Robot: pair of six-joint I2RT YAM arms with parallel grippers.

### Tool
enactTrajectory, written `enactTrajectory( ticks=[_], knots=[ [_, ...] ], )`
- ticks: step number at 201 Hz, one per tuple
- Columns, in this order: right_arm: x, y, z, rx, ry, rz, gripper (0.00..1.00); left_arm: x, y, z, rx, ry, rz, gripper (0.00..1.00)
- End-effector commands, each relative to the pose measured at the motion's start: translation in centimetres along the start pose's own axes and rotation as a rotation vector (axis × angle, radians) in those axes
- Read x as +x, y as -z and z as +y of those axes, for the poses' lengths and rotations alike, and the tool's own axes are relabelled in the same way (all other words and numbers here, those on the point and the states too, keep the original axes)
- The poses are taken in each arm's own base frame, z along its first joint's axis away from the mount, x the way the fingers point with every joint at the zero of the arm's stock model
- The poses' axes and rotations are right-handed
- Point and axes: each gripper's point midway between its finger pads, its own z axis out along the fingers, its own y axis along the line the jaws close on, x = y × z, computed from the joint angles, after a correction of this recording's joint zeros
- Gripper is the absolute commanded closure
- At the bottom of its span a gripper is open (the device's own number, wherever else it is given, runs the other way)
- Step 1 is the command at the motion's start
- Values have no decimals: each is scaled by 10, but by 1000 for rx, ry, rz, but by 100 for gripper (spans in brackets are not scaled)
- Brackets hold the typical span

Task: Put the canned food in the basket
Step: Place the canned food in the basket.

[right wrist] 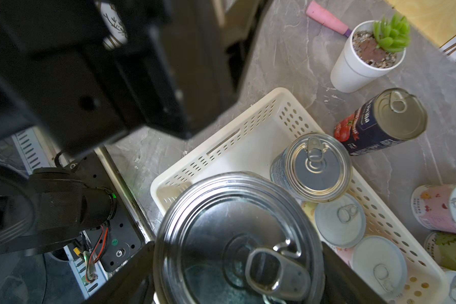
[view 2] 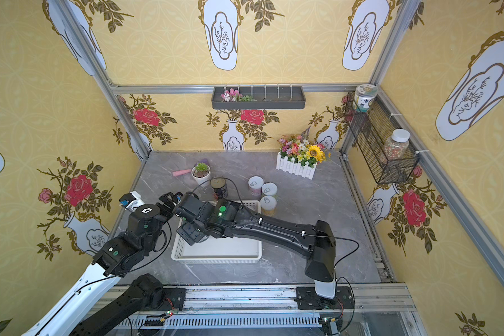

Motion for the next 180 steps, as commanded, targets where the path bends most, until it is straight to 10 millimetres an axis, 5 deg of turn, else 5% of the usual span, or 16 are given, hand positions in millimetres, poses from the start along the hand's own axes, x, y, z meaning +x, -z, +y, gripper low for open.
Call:
enactTrajectory(
  ticks=[1,54,111,144,180],
  knots=[
    [-29,-8,7,-4,-22,-114,24,1,1,2,3,27,20,0],
    [-15,-47,15,-14,-14,-46,24,-5,3,13,-22,58,12,0],
    [-11,-71,11,-23,-36,-14,24,-30,34,39,-19,186,-109,0],
    [-13,-72,6,-23,-55,-28,27,-37,47,48,1,234,-154,0],
    [-21,-51,5,-47,-58,-95,27,-34,40,45,-39,194,-135,0]
  ],
)
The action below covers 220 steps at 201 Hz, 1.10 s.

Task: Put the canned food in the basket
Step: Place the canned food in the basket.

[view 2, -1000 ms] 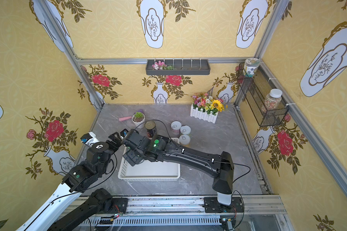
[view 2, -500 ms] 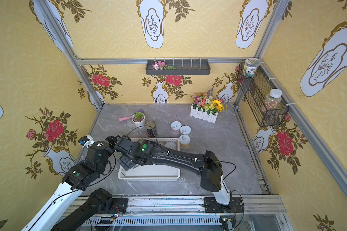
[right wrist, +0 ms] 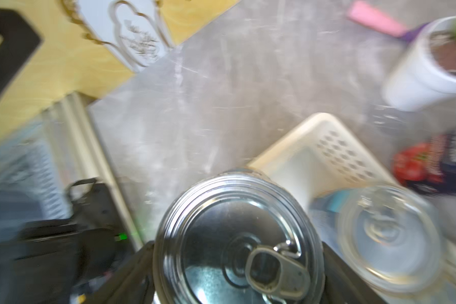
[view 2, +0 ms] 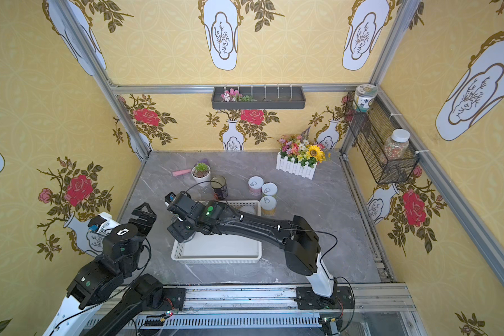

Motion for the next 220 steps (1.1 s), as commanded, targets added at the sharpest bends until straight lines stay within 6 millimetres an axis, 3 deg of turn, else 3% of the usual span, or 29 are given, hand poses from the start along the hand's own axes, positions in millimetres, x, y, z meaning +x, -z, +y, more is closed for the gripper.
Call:
enactTrajectory(
  ticks=[1,44,160,220],
  knots=[
    [-11,14,-3,17,-19,-57,27,-2,-3,-7,-8,8,-8,0],
    [-9,10,-11,37,-21,-45,27,-3,-2,-5,-9,20,-13,0],
    [-17,-42,-23,78,-8,17,27,-2,-2,-10,13,8,-8,0],
    [-10,-59,-30,90,-15,47,27,-2,-1,-11,23,7,-6,0]
  ],
)
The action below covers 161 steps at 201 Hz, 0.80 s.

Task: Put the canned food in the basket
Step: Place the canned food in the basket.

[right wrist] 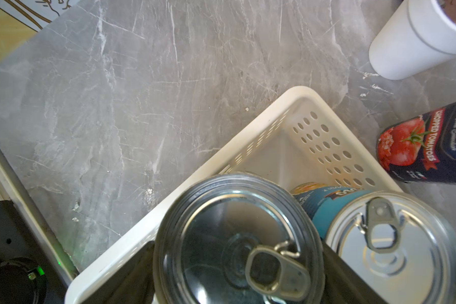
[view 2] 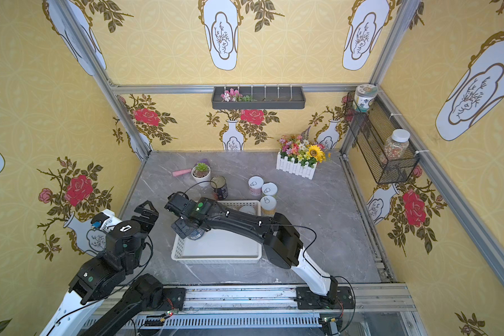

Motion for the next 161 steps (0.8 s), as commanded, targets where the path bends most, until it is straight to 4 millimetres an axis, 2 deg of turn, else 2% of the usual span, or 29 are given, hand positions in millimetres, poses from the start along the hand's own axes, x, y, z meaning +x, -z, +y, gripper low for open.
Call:
enactTrajectory(
  ticks=[1,91,161],
  knots=[
    [-23,3,-1,0,-2,-85,27,-2,0,-5,20,4,-9,0],
    [-14,-16,-13,2,-25,-48,24,-1,0,-6,26,-3,-5,0],
    [-10,-22,-13,2,-20,-35,12,-1,1,-7,31,-3,-4,0]
  ],
)
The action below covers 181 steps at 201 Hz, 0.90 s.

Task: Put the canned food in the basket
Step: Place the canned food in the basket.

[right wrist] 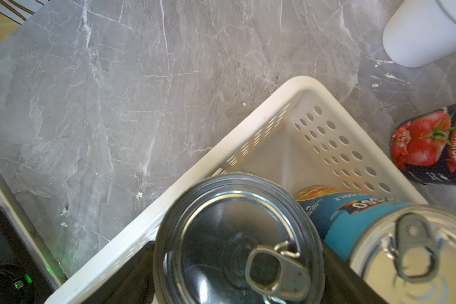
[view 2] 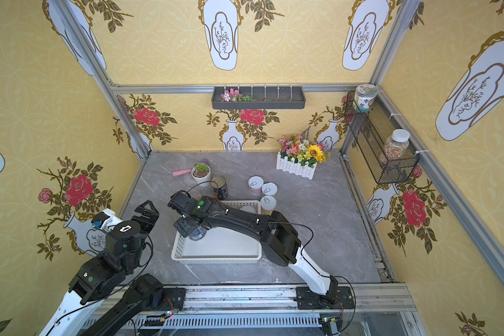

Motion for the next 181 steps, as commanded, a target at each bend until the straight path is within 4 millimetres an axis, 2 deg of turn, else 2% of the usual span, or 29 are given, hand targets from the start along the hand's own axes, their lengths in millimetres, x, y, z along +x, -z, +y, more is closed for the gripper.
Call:
enactTrajectory(
  ticks=[1,64,107,153,181],
  knots=[
    [-15,-4,-5,20,1,-64,12,-1,0,-4,19,2,-7,0],
    [-21,9,0,-1,6,-97,0,-2,1,-4,22,4,-8,0],
    [-31,29,-1,-2,4,-133,2,-2,1,-4,21,1,-9,0],
    [-45,74,7,-73,-9,-227,3,-2,1,-5,23,2,-10,0],
    [-52,116,5,-96,-26,-306,3,-2,1,-4,24,4,-10,0]
  ],
)
